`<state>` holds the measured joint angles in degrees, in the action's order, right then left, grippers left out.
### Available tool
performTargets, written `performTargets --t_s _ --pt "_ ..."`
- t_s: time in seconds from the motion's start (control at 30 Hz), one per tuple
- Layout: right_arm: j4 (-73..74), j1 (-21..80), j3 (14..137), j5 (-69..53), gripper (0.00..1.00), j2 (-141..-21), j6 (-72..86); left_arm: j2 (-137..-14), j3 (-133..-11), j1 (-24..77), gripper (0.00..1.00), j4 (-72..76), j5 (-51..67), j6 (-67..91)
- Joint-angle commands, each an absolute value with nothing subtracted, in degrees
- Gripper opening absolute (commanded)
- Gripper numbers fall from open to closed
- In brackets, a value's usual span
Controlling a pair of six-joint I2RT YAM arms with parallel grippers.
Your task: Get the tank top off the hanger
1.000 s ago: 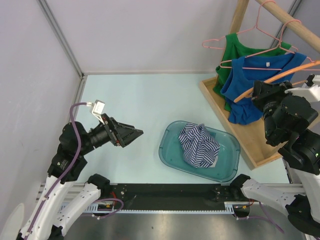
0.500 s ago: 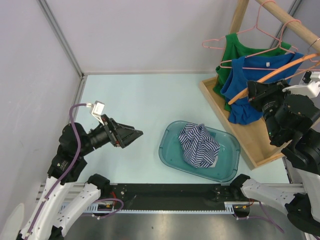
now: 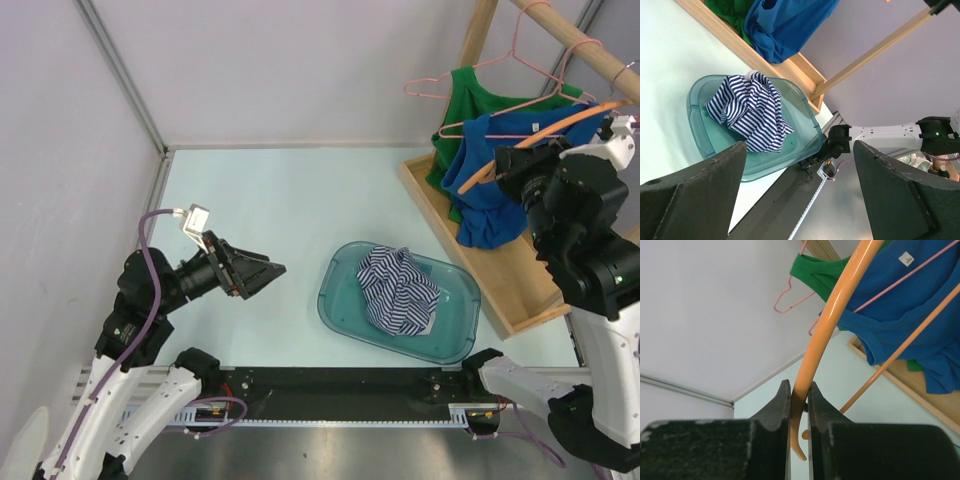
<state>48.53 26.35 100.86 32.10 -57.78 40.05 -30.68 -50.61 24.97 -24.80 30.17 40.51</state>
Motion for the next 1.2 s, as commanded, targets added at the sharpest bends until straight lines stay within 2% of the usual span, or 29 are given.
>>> performTargets --t_s 0.0,0.17,0.4,0.8,0.93,1.17 --pt "46.14 19.35 102.13 21.28 0.00 -58.36 39.11 -30.15 -50.89 25.14 0.93 -24.61 30.85 40.35" --pt "44.74 8.20 100.46 6.46 0.00 -58.89 41.22 -30.14 -50.63 25.14 0.93 -25.40 30.50 39.73" --pt "44.03 -3.16 97.83 -5.00 0.00 -57.49 43.06 -30.23 -51.15 25.14 0.93 -26.02 30.32 39.11" --pt "47.46 -3.78 91.23 -0.71 0.00 -50.54 44.03 -30.76 -49.92 25.14 0.93 -25.31 31.02 39.11" --pt "49.48 -3.78 90.79 1.75 0.09 -49.48 42.54 -30.85 -49.92 25.14 0.93 -25.31 30.76 38.76" --pt "49.75 -3.78 88.07 0.79 0.12 -48.34 41.05 -31.55 -49.40 25.14 0.93 -24.96 31.38 38.50"
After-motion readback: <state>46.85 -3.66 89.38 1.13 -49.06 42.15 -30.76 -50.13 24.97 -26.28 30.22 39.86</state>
